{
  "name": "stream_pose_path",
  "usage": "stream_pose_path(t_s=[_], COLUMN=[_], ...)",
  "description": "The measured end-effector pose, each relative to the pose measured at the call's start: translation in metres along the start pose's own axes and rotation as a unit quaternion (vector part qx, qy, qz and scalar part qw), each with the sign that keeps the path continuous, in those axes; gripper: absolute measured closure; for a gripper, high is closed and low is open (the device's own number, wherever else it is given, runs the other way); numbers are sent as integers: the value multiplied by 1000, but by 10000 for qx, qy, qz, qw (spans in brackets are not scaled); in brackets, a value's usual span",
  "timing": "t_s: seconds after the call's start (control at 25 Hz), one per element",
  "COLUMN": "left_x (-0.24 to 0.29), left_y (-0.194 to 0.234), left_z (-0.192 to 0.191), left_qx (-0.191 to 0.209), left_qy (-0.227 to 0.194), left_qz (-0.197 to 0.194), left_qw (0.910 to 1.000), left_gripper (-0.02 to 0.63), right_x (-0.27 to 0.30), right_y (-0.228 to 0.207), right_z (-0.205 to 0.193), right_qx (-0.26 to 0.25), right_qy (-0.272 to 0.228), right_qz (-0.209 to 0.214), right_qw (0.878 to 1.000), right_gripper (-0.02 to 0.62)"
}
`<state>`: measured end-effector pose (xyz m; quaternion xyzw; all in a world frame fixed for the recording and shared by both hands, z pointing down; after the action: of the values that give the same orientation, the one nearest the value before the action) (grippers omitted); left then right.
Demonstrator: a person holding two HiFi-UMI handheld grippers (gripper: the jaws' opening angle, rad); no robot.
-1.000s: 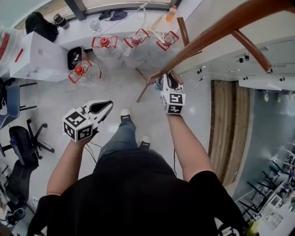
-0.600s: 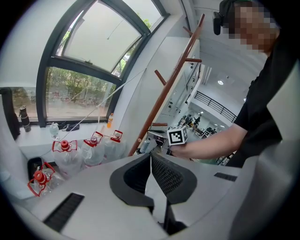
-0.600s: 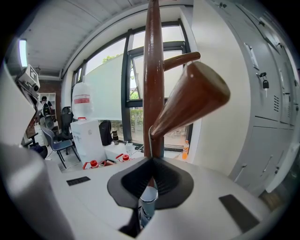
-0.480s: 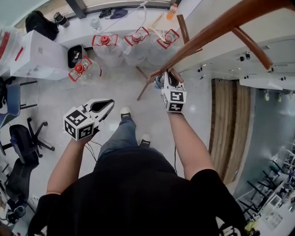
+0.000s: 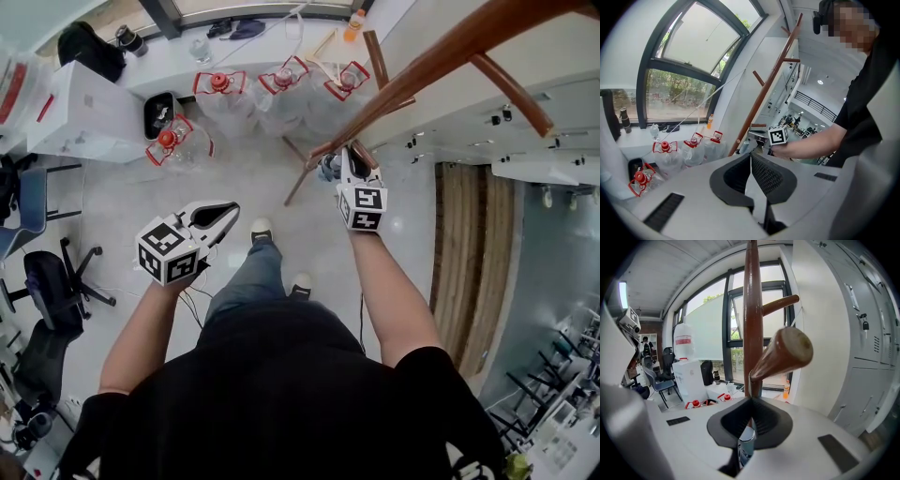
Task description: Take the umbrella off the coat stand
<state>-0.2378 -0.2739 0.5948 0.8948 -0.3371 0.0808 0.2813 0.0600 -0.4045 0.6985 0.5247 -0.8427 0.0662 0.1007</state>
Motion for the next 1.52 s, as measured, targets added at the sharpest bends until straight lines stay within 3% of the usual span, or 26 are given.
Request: stream_pose_path(t_s=[1.52], left_x=[-44], left_y=[-96], left_z=[0], left_qx=[286], left_qy=[-285], left_qz=[71], left_qw=[9992], left_gripper=[580], right_x=[-89], right_y=[-2], right_z=[43], right_qx=[121], right_qy=[-288], right_qz=[-29], right_qw=[9995], right_gripper=[584])
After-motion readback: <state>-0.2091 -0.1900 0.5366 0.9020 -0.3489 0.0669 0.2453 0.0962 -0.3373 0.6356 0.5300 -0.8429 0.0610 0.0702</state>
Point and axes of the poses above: the fingertips, and each gripper's own axes: x forward along the fingers, y to its left, z out of its top, the point moved 8 cm from there along -x, backward along the fingers, and after that the axes turned 12 degrees about -y, right-handed, at the moved point
